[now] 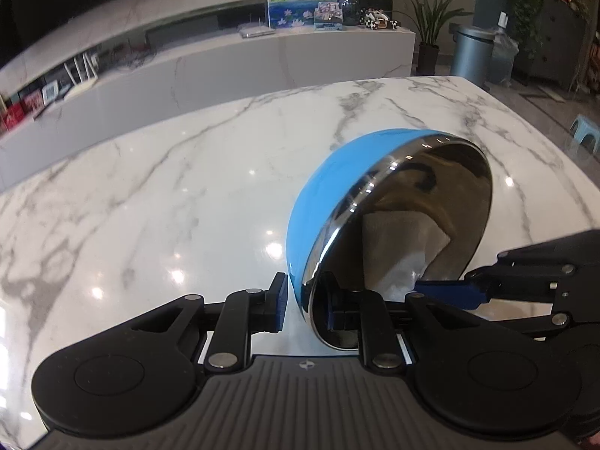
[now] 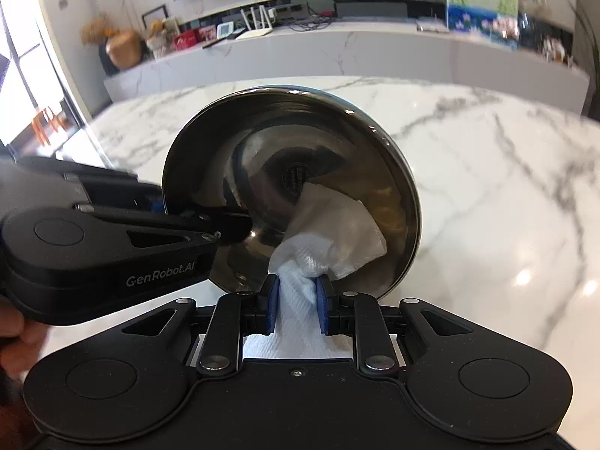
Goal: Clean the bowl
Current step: 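Hold the bowl tilted with the left gripper while the right gripper wipes inside with the towel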
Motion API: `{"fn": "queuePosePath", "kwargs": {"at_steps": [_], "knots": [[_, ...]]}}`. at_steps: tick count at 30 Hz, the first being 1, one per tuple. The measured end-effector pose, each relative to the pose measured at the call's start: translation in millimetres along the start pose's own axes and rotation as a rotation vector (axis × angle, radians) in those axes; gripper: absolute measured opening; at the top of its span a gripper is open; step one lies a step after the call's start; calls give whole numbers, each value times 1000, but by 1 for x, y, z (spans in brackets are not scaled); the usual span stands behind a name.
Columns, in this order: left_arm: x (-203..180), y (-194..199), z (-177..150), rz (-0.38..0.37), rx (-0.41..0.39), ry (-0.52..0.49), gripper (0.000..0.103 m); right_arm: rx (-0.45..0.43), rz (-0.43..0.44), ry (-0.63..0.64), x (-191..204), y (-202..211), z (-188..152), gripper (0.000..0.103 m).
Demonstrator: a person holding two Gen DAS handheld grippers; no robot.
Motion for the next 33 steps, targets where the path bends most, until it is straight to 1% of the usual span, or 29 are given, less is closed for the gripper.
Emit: {"fn": "queuePosePath", "kwargs": {"at_steps": [2,7,11,12,13,14,17,20,22,25,33], "knots": [[2,0,0,-10,5,6,15,-3,-7,15,4,2,0,19],[-2,0,0,6,11,-34,15,-17,-54,98,13,1,0,19],[-7,0,0,27,8,-71,15,-53,-174,246,25,1,-2,18],[-9,0,0,34,6,-83,15,-72,-232,316,29,1,-3,18],[-11,0,0,40,4,-94,15,-78,-257,359,32,0,-4,18],[-12,0,0,44,3,-101,15,-97,-316,451,39,-1,-7,18],[-12,0,1,44,1,-98,15,-109,-348,508,46,-3,-10,18],[-10,0,1,34,-4,-76,14,-98,-311,445,42,-3,-6,19],[-8,-1,1,25,-6,-58,16,-73,-231,329,33,-3,0,19],[-4,-2,1,10,2,-23,17,-51,-152,230,26,-4,3,19],[5,-7,-3,-46,40,61,20,-14,-26,84,14,3,3,19]]}}
Point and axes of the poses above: each gripper's, at about its wrist camera, not at the fingertips, and y roughly against the way its jaws point, x to its left, z to its top, the point moved 4 cm from there along -y, roughly the way its jaws point, and after that the axes turned 9 degrees about -z, right-handed, at the moved point
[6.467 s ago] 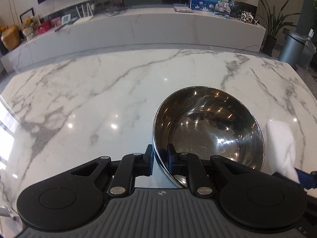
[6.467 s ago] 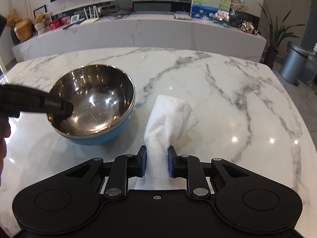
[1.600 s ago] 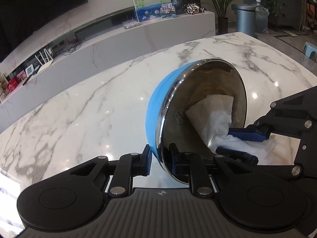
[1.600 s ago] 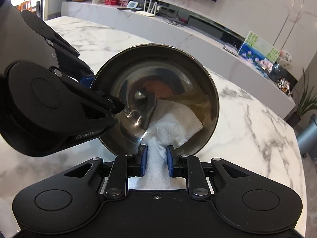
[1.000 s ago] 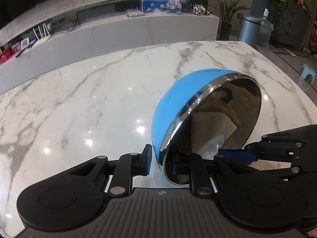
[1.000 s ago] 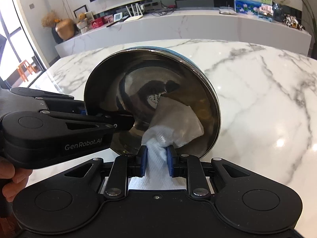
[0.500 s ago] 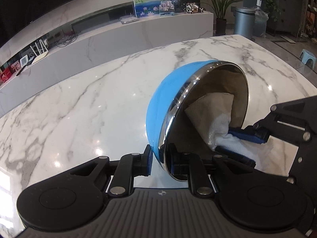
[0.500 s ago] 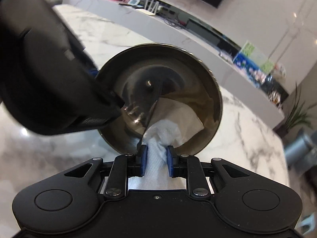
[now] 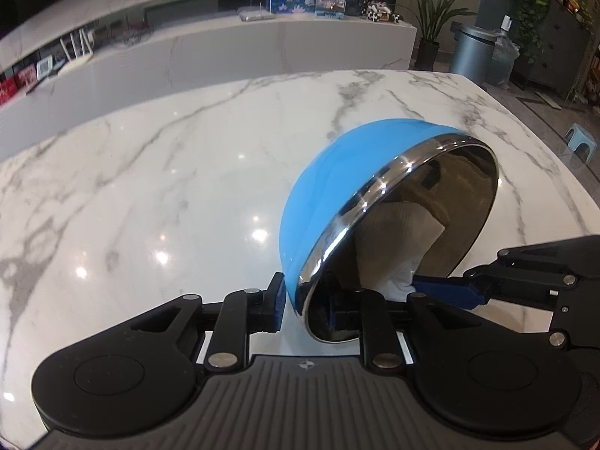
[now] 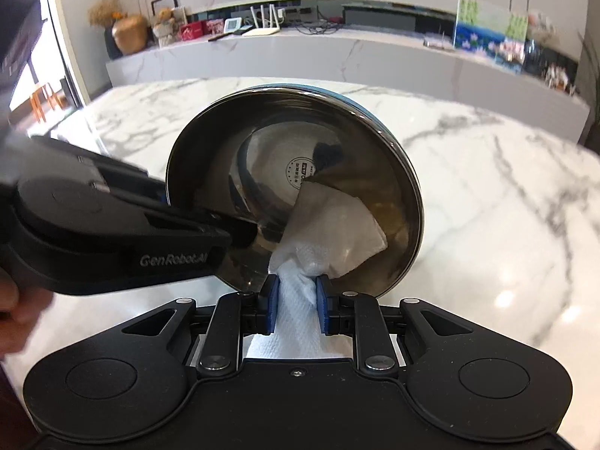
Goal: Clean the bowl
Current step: 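Hold the bowl tilted with the left gripper while the right gripper wipes inside with the towel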
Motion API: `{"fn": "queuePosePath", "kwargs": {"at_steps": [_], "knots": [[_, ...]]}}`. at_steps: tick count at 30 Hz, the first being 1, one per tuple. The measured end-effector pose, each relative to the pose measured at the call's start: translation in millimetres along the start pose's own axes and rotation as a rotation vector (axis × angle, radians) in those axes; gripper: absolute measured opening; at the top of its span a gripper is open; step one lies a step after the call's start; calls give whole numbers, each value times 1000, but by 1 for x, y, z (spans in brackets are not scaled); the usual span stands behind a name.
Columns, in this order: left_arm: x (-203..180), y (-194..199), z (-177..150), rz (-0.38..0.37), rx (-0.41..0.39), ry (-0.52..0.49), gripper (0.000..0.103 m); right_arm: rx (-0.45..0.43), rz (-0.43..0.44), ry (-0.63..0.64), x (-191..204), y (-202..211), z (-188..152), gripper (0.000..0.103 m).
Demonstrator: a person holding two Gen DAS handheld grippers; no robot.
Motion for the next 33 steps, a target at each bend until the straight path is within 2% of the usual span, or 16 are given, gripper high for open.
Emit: {"fn": "queuePosePath", "kwargs": {"at_steps": [4,12,15,19,20,26,33], "knots": [[1,-1,-1,-17,13,11,20,7,15,-17,-1,-2,5,19],[-1,2,-1,-5,28,-7,18,1,-21,40,2,-5,0,19],[-6,4,0,33,21,-50,18,-24,-110,142,10,-4,0,18],[-8,8,1,94,9,-106,17,-81,-309,359,23,-2,-5,18],[-8,8,1,96,9,-108,17,-82,-322,377,24,-3,-7,18],[-7,10,0,86,-2,-102,16,-75,-315,360,23,-5,-7,19],[-1,3,2,47,-12,-32,18,-65,-265,292,19,-4,-3,19]]}}
Point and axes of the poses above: each gripper's, at about its wrist camera, not at the fingertips, and y roughly against the way its jaws point, x to its left, z to its top, the point moved 4 cm from there along -y, roughly the way its jaws point, and after that the axes turned 9 degrees about -z, right-handed, at the moved point
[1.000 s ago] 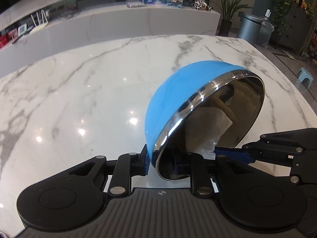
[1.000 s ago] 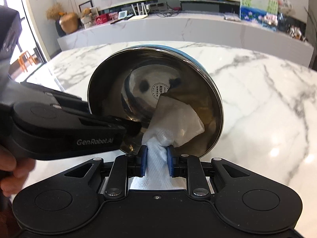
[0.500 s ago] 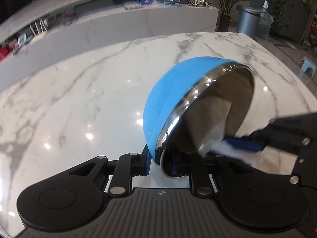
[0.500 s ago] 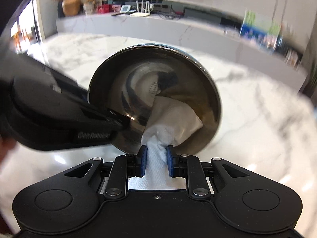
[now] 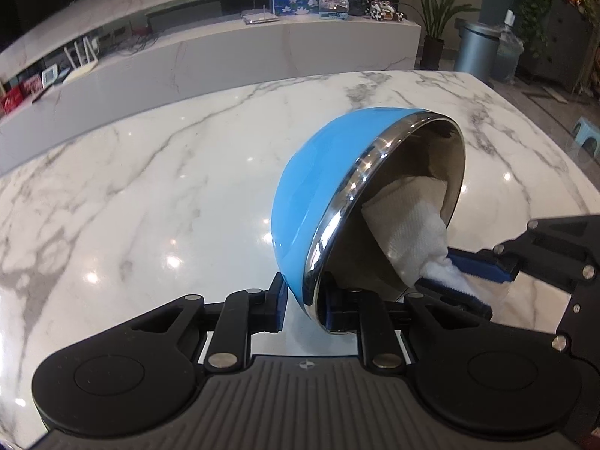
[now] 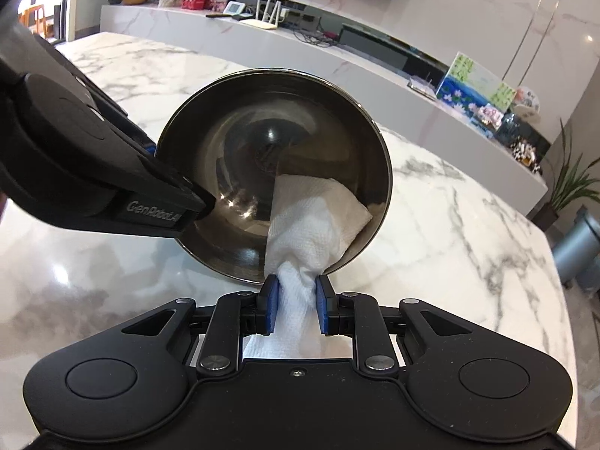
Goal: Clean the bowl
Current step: 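Hold the bowl tilted with the left gripper while the right gripper wipes inside with the towel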
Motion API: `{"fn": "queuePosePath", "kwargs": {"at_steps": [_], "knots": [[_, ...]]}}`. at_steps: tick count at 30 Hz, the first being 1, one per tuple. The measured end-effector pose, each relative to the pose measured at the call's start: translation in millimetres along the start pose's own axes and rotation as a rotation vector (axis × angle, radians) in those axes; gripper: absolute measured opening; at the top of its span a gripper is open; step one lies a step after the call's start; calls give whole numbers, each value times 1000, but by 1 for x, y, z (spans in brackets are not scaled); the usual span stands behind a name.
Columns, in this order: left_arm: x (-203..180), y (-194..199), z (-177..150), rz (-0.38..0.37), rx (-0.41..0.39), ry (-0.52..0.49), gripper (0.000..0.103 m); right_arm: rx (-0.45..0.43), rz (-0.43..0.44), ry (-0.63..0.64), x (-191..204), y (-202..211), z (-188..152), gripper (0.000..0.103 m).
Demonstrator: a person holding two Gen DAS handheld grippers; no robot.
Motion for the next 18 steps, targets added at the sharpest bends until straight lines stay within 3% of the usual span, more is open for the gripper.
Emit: {"fn": "queuePosePath", "kwargs": {"at_steps": [11,18], "knots": [[10,1,5,-45,11,60,16,-40,53,-38,-1,8,6,19],[14,5,4,-70,67,77,14,-126,45,-12,5,20,11,33]]}}
Point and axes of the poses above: each gripper's, at about its wrist camera, not at the fingertips, and y roughly against the way its jaws point, x to its left, z to its top, the point moved 4 cm from there along -y, roughly the way its jaws point, and after that the axes turned 9 degrees about -z, right-handed, at the moved point
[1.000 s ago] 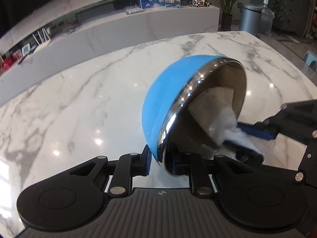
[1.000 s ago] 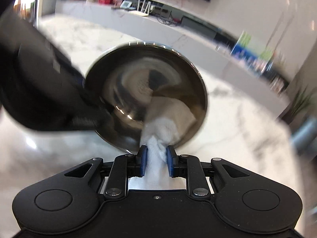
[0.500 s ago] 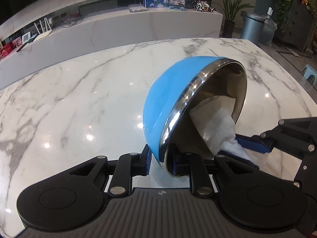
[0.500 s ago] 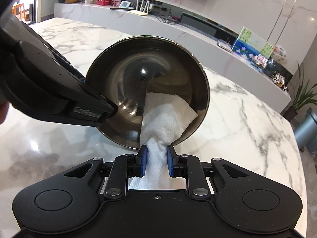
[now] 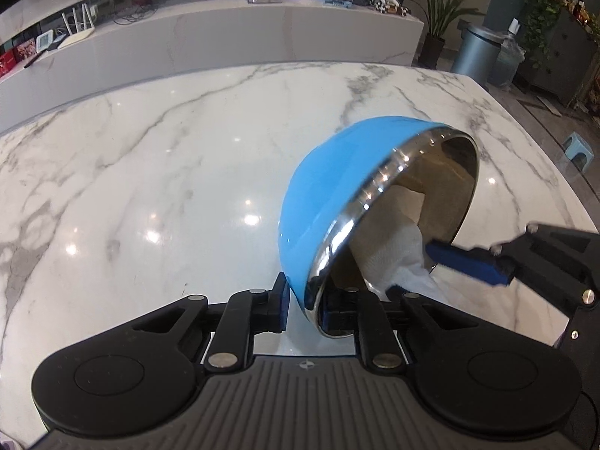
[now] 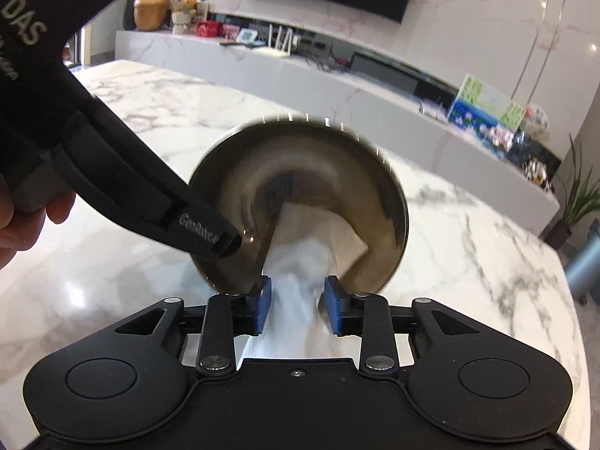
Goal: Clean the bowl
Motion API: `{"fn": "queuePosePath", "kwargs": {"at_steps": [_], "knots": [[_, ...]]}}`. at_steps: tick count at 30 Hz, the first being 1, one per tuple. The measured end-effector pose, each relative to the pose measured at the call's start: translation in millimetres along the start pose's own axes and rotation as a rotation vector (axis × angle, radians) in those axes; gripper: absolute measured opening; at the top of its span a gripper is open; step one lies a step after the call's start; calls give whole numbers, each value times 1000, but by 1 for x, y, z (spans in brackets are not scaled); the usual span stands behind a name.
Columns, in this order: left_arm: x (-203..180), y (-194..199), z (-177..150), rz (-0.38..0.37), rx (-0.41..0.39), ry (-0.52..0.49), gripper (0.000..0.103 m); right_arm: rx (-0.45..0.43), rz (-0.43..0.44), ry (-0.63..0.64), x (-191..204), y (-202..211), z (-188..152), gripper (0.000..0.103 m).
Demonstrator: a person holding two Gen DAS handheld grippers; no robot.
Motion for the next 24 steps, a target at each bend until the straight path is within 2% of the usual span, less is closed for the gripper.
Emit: {"fn": "queuePosePath", "kwargs": {"at_steps": [10,13,18,24], "knots": [[-3,-1,0,-3,12,-15,14,48,41,-57,-4,-8,-3,29],[-4,-2,0,-3,15,-20,13,65,68,-79,-3,-11,-4,22],[-2,-4,-2,-4,17,2,15,86,92,-112,-6,-15,-5,20],[1,-14,-8,-44,45,81,27,99,132,-186,-12,-15,-6,20]]}}
Point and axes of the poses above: each gripper's, at about its wrist camera, not at the fingertips, and y roughly against the way its jaws point, x to its left, z to its top, the point moved 4 cm from there along -y, roughly the way its jaws point, and after that the axes turned 9 degrees about -z, right-handed, at the moved point
